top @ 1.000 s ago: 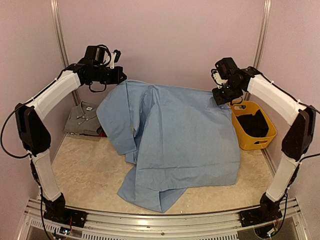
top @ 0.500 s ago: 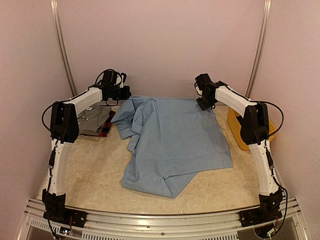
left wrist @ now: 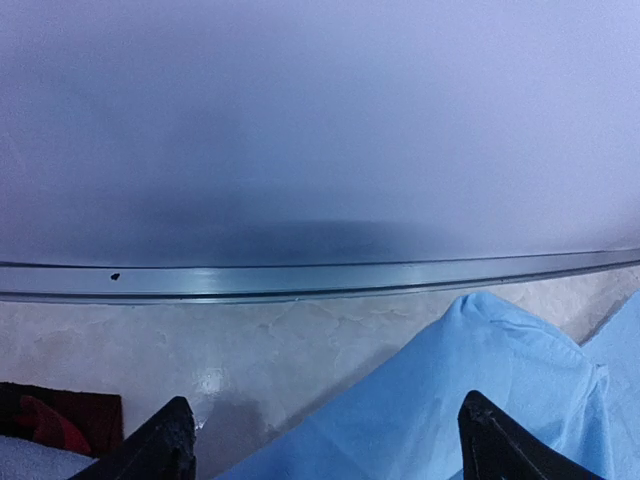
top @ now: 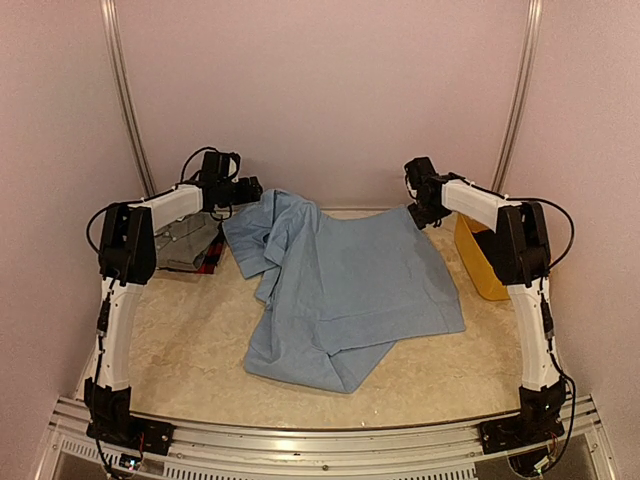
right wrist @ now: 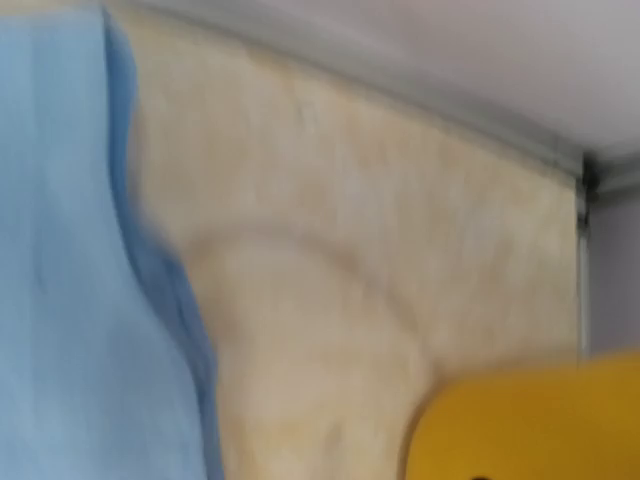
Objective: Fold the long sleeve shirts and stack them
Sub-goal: Flatten out the crumpled shirt at the center of the board.
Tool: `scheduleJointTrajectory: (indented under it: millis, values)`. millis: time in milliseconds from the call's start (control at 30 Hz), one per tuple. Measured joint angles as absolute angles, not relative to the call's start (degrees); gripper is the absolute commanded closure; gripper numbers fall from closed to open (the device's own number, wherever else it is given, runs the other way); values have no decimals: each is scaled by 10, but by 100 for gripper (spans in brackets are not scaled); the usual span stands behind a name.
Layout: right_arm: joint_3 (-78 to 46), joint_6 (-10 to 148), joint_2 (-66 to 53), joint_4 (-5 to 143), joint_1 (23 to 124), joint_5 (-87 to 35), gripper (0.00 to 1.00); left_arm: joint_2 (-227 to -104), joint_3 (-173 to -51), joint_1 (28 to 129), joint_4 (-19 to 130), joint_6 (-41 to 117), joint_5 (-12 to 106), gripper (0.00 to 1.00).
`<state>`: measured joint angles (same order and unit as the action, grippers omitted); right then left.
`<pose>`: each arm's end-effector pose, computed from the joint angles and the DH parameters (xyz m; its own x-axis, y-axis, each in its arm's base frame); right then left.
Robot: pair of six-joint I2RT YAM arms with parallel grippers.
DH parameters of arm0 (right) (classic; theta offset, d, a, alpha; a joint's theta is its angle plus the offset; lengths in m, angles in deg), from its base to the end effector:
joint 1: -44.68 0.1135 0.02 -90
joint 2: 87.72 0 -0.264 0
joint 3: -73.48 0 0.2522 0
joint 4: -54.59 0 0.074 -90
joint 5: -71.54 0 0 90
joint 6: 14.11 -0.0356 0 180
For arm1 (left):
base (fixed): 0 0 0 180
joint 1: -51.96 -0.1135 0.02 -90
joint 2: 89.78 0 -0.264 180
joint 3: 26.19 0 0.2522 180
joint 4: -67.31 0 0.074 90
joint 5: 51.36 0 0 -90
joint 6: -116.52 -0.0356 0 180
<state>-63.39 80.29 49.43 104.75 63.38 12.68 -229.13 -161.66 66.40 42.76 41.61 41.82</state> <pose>0.5101 0.1532 0.2113 -0.7310 -0.3167 -0.6044 -0.0186 0.8947 -0.4464 0.5498 -0.1436 0.2163 -0.5223 -0.1339 -0.8422 0.1660 0.9527 -0.2544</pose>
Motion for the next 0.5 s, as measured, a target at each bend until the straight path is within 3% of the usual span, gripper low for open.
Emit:
scheduleJointTrajectory:
  millis: [200,333,500]
  values:
    - [-453,773,373,1026,642,104,36,-2263,-1582,661,420,416,385,1]
    - [-311,745,247,976,673,30,38,-2153,-1440,664,441,419,390,2]
    - [-197,712,166,910,698,-76,40,-1981,-1236,686,481,433,417,10]
